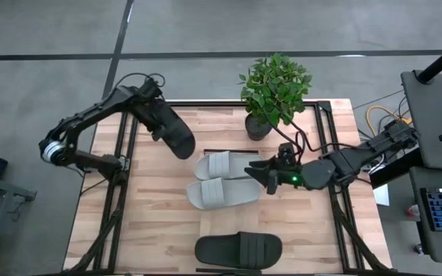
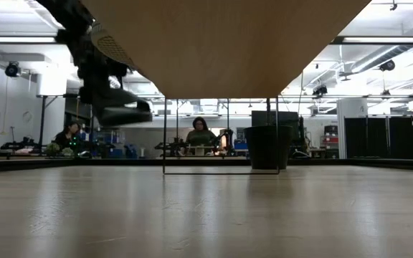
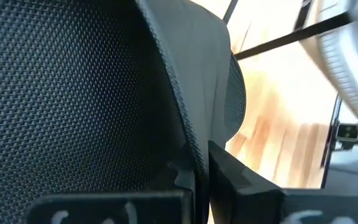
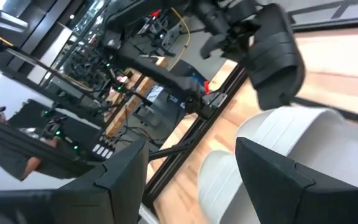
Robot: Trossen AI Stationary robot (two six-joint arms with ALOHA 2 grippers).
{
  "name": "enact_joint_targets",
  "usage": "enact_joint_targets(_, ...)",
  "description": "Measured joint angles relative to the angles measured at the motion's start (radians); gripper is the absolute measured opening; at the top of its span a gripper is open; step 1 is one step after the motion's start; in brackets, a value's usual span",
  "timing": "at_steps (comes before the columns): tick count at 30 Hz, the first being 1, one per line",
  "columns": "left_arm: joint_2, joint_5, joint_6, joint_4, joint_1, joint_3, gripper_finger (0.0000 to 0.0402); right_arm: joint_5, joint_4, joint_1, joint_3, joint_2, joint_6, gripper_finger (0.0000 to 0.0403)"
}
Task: Pick and place slides into the shelf
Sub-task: Put the black slipper on the shelf
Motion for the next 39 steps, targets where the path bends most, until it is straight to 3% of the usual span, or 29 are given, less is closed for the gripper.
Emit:
enact_joint_targets(16, -0.312, 0.035, -0.317, 0.091, -0.023, 0.060, 0.0001, -0.001, 0.009, -0.112, 0.000, 0.000, -0.058, 0.0233)
enact_joint_targets(20, -0.379, 0.059, -0.427, 0.185, -0.045, 0.081, 0.0001, -0.027, 0.051, -0.141, 0.000, 0.000, -0.068, 0.0233)
enact_joint_targets(26, -0.472, 0.089, -0.650, 0.451, -0.092, 0.091, 0.0001, -0.072, 0.198, -0.158, 0.000, 0.000, -0.178, 0.0233)
enact_joint_targets(31, -0.504, 0.086, -0.768, 0.626, -0.134, 0.119, 0.0001, -0.072, 0.324, -0.158, 0.000, 0.000, -0.288, 0.0233)
enact_joint_targets(39, -0.474, 0.053, -0.784, 0.627, -0.181, 0.196, 0.0001, -0.074, 0.395, -0.162, 0.015, 0.000, -0.357, 0.0233)
